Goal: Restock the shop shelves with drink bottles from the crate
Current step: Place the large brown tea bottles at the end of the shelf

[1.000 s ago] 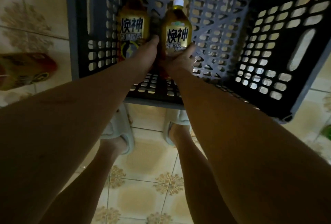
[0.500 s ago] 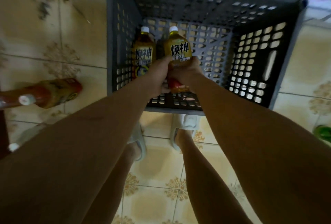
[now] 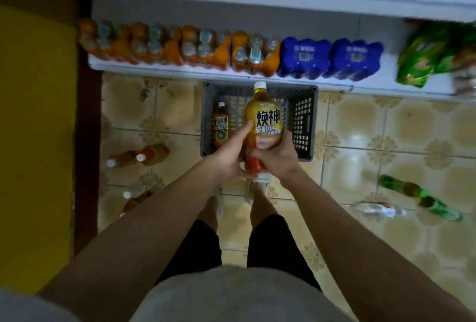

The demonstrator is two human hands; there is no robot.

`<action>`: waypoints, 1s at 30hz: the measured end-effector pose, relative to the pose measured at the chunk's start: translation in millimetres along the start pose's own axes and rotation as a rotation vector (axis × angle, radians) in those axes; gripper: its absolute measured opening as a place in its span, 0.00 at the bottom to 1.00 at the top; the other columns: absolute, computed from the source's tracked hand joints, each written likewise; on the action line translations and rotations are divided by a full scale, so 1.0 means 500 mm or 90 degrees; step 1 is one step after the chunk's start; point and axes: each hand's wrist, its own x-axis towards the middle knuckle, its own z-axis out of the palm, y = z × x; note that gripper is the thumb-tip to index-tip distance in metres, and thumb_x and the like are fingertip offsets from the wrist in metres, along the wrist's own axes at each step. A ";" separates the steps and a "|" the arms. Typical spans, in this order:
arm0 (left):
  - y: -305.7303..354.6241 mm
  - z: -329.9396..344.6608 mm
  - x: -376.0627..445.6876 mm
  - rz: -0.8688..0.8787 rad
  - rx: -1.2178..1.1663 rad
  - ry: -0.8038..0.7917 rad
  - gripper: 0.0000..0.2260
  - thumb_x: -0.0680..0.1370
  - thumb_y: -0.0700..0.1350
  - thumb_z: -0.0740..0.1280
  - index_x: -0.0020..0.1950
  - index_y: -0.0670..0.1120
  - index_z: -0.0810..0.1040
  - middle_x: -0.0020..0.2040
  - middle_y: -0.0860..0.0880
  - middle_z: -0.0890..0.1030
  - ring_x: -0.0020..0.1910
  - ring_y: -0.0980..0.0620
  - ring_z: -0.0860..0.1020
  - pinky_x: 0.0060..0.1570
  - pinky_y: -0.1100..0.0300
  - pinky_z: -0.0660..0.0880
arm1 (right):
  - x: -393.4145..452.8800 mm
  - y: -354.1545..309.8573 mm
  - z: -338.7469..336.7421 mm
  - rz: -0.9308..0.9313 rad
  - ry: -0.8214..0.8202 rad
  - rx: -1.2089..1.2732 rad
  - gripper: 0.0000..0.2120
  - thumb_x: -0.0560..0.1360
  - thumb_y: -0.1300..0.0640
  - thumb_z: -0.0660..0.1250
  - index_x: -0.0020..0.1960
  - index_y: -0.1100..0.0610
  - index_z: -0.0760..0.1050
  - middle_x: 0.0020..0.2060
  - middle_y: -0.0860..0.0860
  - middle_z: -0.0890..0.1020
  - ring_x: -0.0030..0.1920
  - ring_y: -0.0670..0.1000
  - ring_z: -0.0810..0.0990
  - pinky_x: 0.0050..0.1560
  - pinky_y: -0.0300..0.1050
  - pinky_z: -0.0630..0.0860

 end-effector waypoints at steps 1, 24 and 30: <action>-0.004 0.010 -0.050 -0.001 -0.006 -0.014 0.29 0.71 0.69 0.68 0.65 0.53 0.76 0.63 0.47 0.79 0.62 0.45 0.76 0.60 0.36 0.74 | -0.053 -0.018 -0.014 -0.022 0.003 -0.005 0.46 0.52 0.45 0.80 0.65 0.50 0.64 0.54 0.48 0.81 0.55 0.53 0.82 0.58 0.59 0.79; 0.033 0.002 -0.492 0.286 0.051 -0.043 0.37 0.62 0.64 0.78 0.69 0.56 0.73 0.58 0.46 0.85 0.57 0.43 0.83 0.52 0.40 0.79 | -0.434 -0.254 -0.097 -0.247 -0.206 0.143 0.28 0.78 0.45 0.67 0.73 0.41 0.58 0.61 0.49 0.75 0.57 0.49 0.80 0.59 0.53 0.80; 0.129 -0.019 -0.572 0.417 0.081 -0.059 0.43 0.61 0.61 0.81 0.72 0.55 0.69 0.60 0.45 0.84 0.58 0.43 0.83 0.52 0.39 0.80 | -0.462 -0.395 -0.086 -0.326 -0.201 0.167 0.29 0.78 0.38 0.63 0.75 0.43 0.60 0.65 0.50 0.76 0.56 0.48 0.81 0.53 0.50 0.81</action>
